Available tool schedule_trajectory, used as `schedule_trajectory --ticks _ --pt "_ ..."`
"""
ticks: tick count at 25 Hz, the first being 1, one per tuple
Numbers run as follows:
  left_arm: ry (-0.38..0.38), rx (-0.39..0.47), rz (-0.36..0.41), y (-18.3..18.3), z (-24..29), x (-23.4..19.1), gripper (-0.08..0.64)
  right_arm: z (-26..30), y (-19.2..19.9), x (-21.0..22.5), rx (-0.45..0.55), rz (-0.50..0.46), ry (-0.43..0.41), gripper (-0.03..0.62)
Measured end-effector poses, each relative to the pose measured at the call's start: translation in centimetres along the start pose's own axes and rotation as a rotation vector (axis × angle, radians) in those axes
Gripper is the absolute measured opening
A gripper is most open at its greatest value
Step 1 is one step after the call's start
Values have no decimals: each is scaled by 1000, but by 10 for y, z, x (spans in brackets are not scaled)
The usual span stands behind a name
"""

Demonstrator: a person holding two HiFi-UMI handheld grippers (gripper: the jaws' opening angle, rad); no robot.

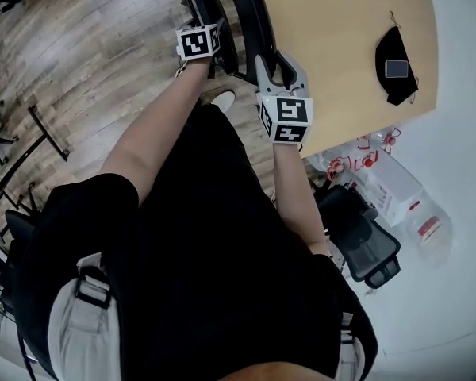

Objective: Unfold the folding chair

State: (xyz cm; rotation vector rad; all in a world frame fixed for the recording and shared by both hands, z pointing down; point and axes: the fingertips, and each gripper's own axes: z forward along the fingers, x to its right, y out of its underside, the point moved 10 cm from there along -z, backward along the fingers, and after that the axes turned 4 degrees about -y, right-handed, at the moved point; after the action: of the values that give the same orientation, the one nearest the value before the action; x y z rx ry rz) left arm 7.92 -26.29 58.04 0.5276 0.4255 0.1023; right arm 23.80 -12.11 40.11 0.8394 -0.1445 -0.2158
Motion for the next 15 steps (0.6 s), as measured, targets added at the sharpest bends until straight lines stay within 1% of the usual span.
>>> schedule_trajectory --ticks 3,6,10,12,15 --pt "-14 -27 6 5 16 1 314 2 -2 -8 3 -4 -5 144" --pt "-51 -62 -11 12 27 2 316 2 -2 -14 2 -8 -17 144" --pt "-102 -86 9 23 46 11 316 0 0 -14 6 -13 -30 144" --pt "-114 -105 -7 30 56 12 318 1 -1 -17 9 -13 -33 144" --pt "-141 -108 -22 34 61 12 318 1 0 -18 9 -13 -35 144"
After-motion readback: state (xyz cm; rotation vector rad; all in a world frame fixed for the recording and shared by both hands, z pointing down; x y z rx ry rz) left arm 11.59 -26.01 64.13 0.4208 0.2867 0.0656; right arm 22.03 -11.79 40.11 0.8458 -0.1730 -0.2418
